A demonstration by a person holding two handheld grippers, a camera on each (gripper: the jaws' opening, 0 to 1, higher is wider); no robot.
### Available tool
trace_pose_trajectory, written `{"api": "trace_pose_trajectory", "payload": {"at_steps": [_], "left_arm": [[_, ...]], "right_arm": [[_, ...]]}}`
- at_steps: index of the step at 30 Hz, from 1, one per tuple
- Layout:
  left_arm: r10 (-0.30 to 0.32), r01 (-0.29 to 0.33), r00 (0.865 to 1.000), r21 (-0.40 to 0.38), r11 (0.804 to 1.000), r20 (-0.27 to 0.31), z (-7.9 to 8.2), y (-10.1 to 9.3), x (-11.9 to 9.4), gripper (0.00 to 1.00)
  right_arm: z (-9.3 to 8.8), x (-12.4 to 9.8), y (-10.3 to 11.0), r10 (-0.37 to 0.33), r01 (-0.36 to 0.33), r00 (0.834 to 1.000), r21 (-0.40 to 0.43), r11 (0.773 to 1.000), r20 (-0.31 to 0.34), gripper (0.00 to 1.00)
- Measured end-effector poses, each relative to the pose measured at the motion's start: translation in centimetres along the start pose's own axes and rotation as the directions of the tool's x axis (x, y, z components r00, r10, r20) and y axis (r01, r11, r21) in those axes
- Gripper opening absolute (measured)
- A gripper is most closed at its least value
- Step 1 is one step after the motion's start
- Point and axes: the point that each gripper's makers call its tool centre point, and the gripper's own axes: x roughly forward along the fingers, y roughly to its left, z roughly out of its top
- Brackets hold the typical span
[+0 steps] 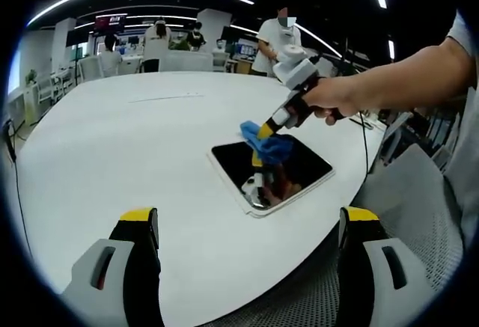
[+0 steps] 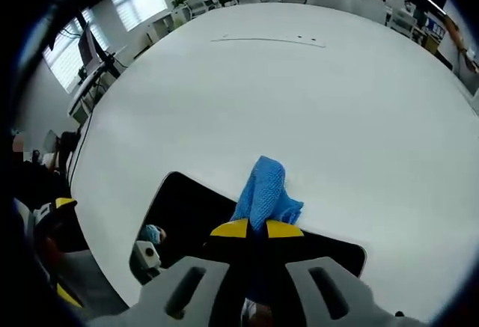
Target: Wipe the mirror surface with the cleaning cloth until all visible marks leave the cleaned area.
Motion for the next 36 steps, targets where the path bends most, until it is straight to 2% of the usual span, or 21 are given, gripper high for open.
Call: {"api": "trace_pose_trajectory", "payload": {"at_steps": [14, 36], "left_arm": [[0.001, -0.001, 1.000, -0.001, 1.000, -0.001, 0.0, 0.0, 0.0, 0.99], [0.005, -0.005, 1.000, 0.002, 1.000, -0.001, 0.0, 0.1, 0.0, 0.99]], "right_arm": [[-1.0, -1.1, -2.2, -0.031, 0.030, 0.999, -0.003, 1.000, -0.023, 0.00], [-1.2, -0.8, -2.5, -0.055, 0.056, 0.998, 0.088, 0.995, -0.013, 0.00]]}}
